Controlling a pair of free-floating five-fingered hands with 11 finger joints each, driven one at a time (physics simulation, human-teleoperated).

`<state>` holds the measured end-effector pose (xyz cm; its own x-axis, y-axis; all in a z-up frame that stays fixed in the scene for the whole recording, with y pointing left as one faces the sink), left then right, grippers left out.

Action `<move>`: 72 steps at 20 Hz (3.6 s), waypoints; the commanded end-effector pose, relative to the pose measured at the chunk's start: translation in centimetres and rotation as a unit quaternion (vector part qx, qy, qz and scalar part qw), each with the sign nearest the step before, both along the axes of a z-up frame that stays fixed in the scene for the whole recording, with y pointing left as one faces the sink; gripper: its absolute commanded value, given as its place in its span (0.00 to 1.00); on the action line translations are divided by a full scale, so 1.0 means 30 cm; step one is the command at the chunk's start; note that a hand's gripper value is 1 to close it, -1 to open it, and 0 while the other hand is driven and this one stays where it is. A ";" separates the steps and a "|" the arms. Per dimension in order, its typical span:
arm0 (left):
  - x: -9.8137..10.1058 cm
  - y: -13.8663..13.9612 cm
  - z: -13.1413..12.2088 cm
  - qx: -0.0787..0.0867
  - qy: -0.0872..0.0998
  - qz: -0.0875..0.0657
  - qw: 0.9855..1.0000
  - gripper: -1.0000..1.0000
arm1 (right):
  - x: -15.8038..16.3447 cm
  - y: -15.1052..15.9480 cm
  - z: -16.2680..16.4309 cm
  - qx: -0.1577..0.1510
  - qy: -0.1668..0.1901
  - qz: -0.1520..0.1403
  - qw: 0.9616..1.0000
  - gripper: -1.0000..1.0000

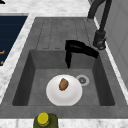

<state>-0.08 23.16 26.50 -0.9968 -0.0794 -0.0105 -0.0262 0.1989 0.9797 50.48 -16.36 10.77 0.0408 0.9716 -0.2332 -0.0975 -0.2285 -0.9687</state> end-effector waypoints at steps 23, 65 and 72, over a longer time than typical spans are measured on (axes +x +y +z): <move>0.000 0.000 0.000 0.000 0.000 0.000 1.000 0.50 | -0.488 -0.112 0.247 0.095 0.010 0.053 0.994 0.00; 0.000 0.000 0.000 0.000 0.000 0.000 1.000 0.50 | -1.495 -0.232 0.597 0.135 0.136 0.026 0.981 0.00; 0.000 0.000 0.000 0.000 0.000 0.000 1.000 0.50 | -1.660 -0.233 0.610 0.121 0.121 0.030 0.985 0.00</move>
<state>-0.08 23.16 26.50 -0.9968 -0.0794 -0.0105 -0.0262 0.1989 0.9797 2.65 -23.36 29.14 -0.0464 0.9989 0.0105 -0.3465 -0.0062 -0.9380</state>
